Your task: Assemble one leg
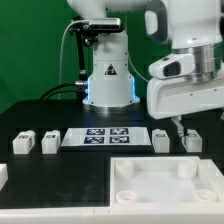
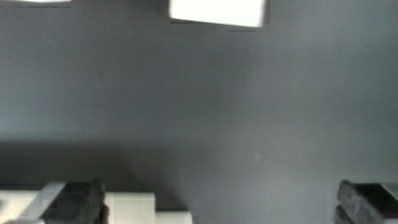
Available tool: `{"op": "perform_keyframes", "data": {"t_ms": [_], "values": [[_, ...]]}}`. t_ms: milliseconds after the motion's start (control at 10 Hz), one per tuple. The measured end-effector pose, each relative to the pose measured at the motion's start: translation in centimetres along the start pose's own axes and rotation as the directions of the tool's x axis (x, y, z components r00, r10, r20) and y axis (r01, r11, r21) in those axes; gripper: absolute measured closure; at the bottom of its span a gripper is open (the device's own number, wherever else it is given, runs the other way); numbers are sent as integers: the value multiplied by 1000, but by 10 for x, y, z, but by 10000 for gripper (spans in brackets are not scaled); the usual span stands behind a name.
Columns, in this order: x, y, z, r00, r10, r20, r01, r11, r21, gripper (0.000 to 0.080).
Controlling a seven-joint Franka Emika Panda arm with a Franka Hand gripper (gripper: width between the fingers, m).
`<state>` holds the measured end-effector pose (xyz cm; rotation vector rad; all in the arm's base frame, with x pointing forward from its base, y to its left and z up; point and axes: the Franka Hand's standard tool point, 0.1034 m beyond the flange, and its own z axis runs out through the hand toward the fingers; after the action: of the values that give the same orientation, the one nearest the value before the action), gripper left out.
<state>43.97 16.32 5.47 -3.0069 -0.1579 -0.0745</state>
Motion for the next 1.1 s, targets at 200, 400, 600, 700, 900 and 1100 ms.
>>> {"op": "perform_keyframes", "data": {"t_ms": [200, 400, 600, 700, 900, 1100], "values": [[0, 0, 0, 999, -8, 42, 8, 1000, -4, 150], [-17, 4, 5, 966, 27, 257, -22, 1000, -22, 150], [-34, -1, 13, 859, 115, 499, -92, 993, -70, 150], [-41, -4, 15, 783, 122, 610, -91, 992, -82, 150], [-33, -8, 12, 655, 115, 747, -84, 993, -79, 150], [-35, -8, 15, 565, 106, 818, -77, 994, -76, 150]]}}
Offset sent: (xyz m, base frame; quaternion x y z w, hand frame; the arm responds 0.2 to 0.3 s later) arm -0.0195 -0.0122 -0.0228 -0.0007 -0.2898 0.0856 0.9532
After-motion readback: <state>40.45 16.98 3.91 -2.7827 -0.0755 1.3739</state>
